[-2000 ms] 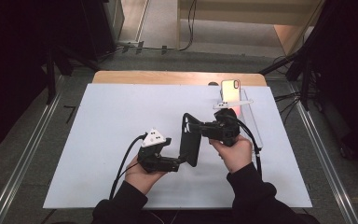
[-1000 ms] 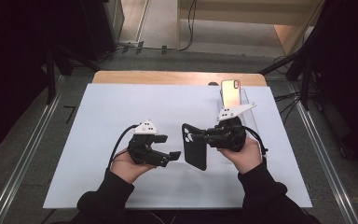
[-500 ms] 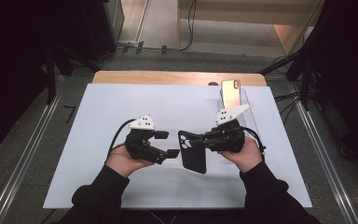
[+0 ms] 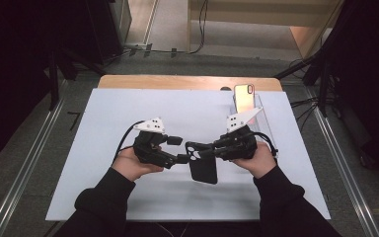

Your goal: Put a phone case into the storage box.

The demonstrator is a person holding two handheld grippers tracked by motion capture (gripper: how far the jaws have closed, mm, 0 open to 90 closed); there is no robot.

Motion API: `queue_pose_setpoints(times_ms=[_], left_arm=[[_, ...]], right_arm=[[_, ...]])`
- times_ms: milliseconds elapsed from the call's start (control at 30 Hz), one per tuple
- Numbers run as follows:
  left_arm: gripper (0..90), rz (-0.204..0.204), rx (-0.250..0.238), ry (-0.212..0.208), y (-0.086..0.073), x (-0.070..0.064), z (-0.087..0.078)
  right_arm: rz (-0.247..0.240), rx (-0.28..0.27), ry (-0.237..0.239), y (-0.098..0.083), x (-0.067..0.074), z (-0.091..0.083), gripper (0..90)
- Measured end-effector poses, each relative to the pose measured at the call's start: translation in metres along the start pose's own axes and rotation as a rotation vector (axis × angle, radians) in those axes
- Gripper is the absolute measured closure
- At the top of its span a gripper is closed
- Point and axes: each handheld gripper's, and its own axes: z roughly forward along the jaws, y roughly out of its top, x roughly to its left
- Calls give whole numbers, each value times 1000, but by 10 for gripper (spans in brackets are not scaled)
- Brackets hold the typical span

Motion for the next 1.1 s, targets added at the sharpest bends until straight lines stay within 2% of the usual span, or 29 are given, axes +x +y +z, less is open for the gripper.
queue_pose_setpoints(times_ms=[67, 133, 233, 367, 433, 467, 500, 767, 1000, 1100], left_arm=[[303, 1, -12, -10, 0, 0, 0], [338, 18, -25, -15, 0, 0, -1], [361, 19, -15, -15, 0, -1, -1], [369, -4, 14, -33, 0, 2, 1], [403, -11, 19, -42, 0, 3, 3], [407, -14, 23, -63, 0, 5, 3], [455, -17, 20, -70, 0, 6, 3], [618, 32, 13, -129, -2, 4, 0], [723, 34, 17, -153, -2, 2, 0], [750, 48, 27, -162, -3, 1, 1]], right_arm=[[-2, 0, 8, 0, 0, 0, 770], [-4, 2, 15, -1, 0, 1, 770], [-8, 7, 27, 0, 0, 2, 770], [-20, 15, 44, 0, 1, 4, 770], [-24, 22, 54, 0, 2, 5, 770], [-22, 27, 59, -1, 2, 6, 770], [-22, 31, 58, -1, 2, 7, 770], [-14, 31, 89, -2, 0, 9, 770], [-5, 32, 100, -3, -2, 11, 771], [0, 28, 101, -3, -3, 10, 770]])
